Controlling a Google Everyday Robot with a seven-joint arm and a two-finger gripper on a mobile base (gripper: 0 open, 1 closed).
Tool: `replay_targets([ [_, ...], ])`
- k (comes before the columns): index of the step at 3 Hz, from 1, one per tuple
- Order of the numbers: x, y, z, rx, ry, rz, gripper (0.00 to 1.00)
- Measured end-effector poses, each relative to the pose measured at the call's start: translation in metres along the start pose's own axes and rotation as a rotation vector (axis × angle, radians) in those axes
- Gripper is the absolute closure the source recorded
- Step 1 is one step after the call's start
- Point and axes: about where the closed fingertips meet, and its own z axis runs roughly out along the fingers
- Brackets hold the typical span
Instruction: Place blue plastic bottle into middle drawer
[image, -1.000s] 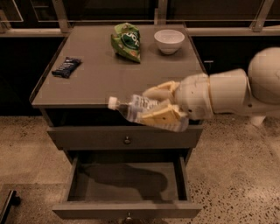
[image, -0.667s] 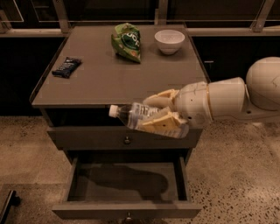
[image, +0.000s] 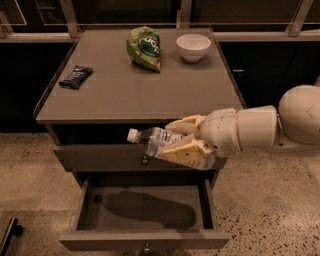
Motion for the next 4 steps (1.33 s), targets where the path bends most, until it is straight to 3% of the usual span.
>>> replay_targets([
  [2, 0.131, 0.019, 0.044, 0.093, -0.007, 0.232, 1.00],
  [3, 0.130, 0.019, 0.044, 0.092, -0.007, 0.231, 1.00],
  [4, 0.153, 0.020, 0.054, 0.084, 0.014, 0.290, 1.00],
])
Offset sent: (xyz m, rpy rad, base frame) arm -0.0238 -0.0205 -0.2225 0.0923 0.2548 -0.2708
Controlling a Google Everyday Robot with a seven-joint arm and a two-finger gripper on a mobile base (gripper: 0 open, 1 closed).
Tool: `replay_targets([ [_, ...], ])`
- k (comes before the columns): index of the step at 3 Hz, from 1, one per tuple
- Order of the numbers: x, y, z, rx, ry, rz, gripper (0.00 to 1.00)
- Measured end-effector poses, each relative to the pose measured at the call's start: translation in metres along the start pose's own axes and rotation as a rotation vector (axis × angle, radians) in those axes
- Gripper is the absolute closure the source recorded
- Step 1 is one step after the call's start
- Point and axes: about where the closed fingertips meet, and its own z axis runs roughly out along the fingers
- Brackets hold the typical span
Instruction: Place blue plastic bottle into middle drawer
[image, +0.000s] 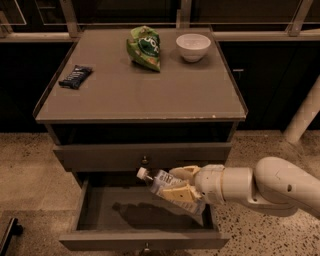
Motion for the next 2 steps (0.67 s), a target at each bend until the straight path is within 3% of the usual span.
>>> replay_targets([
  [2, 0.072, -0.032, 0.041, 0.015, -0.006, 0.123, 1.00],
])
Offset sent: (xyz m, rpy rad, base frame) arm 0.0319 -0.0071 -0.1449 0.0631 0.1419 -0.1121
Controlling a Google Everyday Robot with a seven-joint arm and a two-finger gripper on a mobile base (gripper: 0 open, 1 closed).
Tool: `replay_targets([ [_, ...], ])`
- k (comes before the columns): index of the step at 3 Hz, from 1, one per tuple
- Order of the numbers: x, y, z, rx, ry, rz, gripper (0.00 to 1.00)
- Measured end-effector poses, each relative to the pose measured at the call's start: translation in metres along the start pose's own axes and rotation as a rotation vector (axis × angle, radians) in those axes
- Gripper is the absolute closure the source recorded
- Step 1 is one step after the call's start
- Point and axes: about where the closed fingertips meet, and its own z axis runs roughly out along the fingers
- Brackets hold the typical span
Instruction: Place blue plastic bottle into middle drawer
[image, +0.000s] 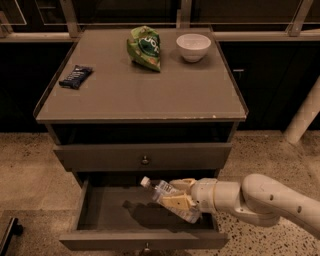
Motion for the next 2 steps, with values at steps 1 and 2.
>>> replay_targets([
  [1, 0.030, -0.020, 0.023, 0.021, 0.026, 0.035, 1.00],
  [2, 0.055, -0.045, 0.035, 0.066, 0.071, 0.073, 1.00],
])
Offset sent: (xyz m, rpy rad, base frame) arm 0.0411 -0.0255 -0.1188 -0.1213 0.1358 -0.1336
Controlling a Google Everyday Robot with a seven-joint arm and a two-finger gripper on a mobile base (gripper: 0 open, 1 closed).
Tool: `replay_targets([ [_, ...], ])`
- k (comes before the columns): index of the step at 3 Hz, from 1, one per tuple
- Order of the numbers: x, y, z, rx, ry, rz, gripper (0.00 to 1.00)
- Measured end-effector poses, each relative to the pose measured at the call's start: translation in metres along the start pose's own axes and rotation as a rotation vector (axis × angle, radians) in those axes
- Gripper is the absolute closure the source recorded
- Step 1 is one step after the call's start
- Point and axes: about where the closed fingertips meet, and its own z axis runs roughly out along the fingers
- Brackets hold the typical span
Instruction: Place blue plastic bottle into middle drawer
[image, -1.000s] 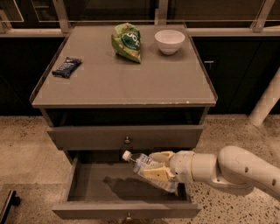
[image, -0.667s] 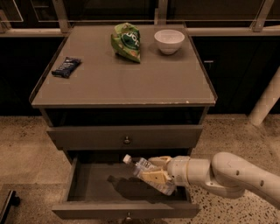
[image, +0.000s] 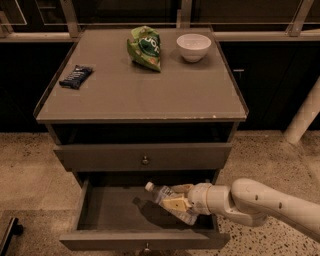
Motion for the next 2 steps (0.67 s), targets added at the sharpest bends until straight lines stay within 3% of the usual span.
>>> replay_targets([
  [2, 0.015, -0.013, 0.008, 0.021, -0.002, 0.037, 1.00],
])
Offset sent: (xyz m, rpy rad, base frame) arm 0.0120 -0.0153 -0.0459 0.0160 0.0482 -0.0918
